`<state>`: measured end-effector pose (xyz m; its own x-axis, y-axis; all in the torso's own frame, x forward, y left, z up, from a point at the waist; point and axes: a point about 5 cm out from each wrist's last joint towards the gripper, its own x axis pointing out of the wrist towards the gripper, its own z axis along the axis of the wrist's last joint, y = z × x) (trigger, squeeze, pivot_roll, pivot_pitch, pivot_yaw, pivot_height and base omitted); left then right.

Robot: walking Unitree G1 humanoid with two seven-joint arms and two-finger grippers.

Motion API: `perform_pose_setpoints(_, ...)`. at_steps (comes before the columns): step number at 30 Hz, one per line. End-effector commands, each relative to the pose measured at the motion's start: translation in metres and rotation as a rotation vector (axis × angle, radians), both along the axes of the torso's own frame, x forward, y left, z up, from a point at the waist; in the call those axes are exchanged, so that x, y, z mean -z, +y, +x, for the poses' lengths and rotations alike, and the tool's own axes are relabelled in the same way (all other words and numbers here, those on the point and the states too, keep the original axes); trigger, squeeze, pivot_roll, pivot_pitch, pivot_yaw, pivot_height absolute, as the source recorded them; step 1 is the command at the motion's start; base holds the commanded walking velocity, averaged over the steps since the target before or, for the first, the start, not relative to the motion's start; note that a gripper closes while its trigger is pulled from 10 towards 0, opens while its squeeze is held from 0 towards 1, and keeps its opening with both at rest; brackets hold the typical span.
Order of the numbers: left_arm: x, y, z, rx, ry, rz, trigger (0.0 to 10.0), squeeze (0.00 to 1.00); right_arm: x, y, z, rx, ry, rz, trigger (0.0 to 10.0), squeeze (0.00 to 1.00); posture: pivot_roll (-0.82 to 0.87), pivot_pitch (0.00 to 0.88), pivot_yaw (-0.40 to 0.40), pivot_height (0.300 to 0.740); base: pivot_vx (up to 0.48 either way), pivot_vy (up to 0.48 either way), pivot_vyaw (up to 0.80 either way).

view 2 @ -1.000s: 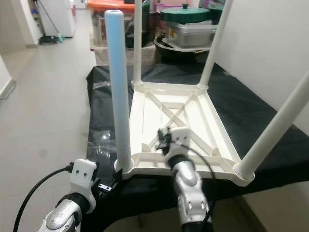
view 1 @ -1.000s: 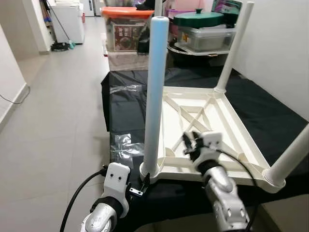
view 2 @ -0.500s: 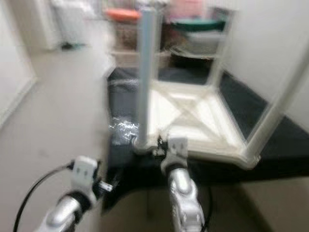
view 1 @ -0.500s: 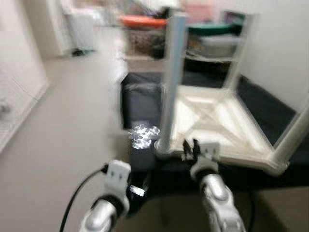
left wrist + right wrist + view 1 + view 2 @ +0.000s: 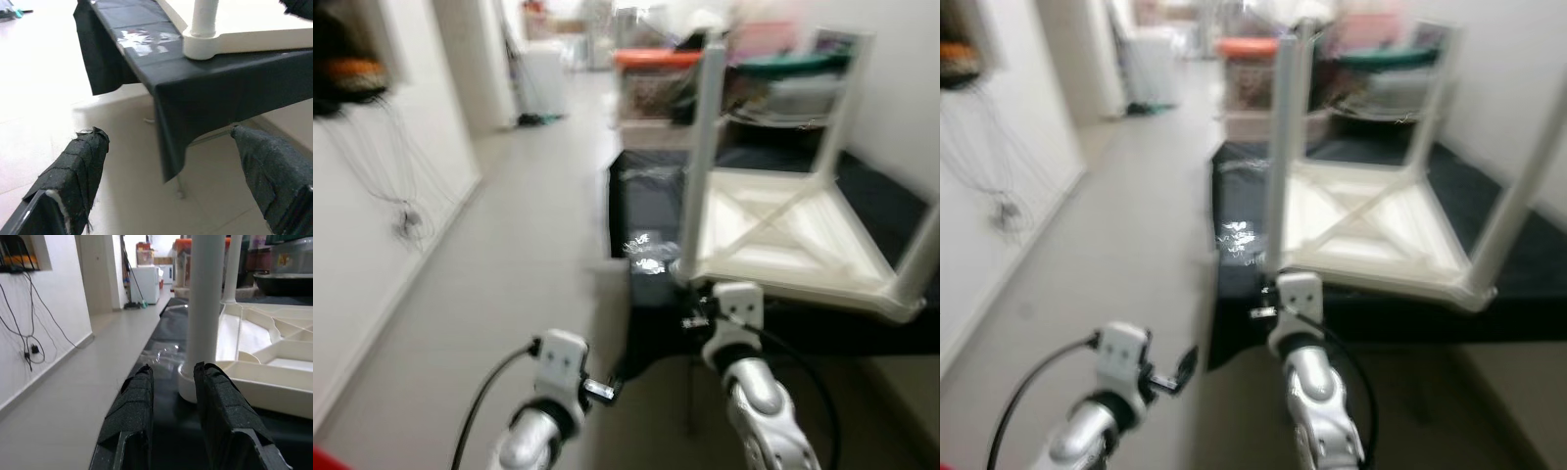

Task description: Building children table

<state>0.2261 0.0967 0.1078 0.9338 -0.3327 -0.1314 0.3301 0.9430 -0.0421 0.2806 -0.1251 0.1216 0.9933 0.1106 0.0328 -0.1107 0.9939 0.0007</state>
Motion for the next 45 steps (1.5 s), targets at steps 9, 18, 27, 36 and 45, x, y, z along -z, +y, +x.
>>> perform_pose_setpoints(9, 0.003, 0.003, 0.004, -0.026, 0.022, 0.014, 10.0, 0.00, 0.004, 0.000, 0.001, -0.004, 0.039, -0.001, 10.0, 0.00, 0.03, 0.000, -0.036, 0.740, 0.234, -0.343, 0.00)
perform_pose_setpoints(18, 0.004, 0.003, 0.004, -0.027, 0.024, 0.016, 10.0, 0.00, 0.005, 0.000, 0.001, -0.012, 0.041, -0.002, 10.0, 0.00, 0.03, 0.000, -0.038, 0.740, 0.291, -0.378, 0.00)
perform_pose_setpoints(27, 0.006, 0.002, 0.004, -0.026, 0.033, 0.015, 10.0, 0.00, 0.005, 0.003, 0.003, -0.050, 0.045, -0.012, 10.0, 0.00, 0.03, 0.000, -0.041, 0.740, 0.027, -0.460, 0.00)
perform_pose_setpoints(36, 0.008, 0.003, 0.005, -0.032, 0.045, -0.001, 10.0, 0.00, 0.004, 0.008, 0.003, -0.121, 0.039, 0.013, 10.0, 0.00, 0.03, 0.000, -0.038, 0.740, 0.000, -0.042, 0.00)
perform_pose_setpoints(45, 0.008, 0.005, 0.005, -0.040, 0.049, -0.010, 10.0, 0.00, -0.026, -0.002, -0.011, -0.057, -0.122, -0.100, 10.0, 1.00, 0.02, 0.000, -0.034, 0.740, 0.000, 0.000, 0.00)
